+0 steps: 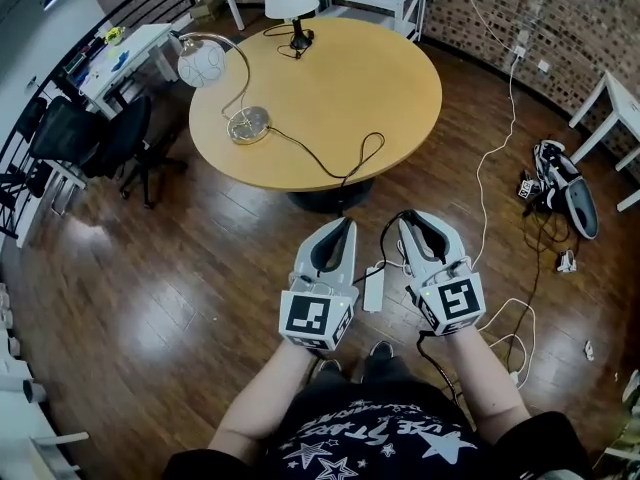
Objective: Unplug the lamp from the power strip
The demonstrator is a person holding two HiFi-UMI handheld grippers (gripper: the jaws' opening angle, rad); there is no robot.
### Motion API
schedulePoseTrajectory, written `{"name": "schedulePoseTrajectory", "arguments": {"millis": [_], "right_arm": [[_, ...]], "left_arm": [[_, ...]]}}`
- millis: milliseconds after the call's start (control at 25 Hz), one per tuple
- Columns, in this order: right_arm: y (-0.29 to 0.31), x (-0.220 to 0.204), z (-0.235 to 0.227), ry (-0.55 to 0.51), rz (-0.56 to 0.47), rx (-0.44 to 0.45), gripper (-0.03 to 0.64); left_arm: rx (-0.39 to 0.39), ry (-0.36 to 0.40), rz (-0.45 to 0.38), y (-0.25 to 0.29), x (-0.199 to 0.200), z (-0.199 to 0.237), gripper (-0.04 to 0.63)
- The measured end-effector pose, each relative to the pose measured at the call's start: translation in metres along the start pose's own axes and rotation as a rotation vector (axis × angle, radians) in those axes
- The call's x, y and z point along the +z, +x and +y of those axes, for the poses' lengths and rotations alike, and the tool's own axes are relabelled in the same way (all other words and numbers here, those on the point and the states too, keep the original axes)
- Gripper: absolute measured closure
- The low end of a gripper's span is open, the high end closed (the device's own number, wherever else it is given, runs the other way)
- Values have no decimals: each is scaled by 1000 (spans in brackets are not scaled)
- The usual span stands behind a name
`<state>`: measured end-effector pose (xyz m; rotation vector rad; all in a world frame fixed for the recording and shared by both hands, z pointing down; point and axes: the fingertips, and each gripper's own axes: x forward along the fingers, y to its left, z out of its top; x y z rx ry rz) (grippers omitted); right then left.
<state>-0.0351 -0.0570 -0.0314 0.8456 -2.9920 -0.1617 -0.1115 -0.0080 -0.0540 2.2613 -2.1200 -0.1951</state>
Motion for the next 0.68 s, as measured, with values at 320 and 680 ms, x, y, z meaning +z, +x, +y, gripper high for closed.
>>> {"name": "schedulePoseTrajectory", "arguments": {"millis": [320, 680], "right_arm": [[-13, -1, 9, -7, 8, -6, 557], [-16, 6, 9, 1, -19, -25, 557]], "left_arm": [[-5, -14, 3, -11, -11, -8, 591], [24, -17, 8, -13, -10, 0, 592]]}}
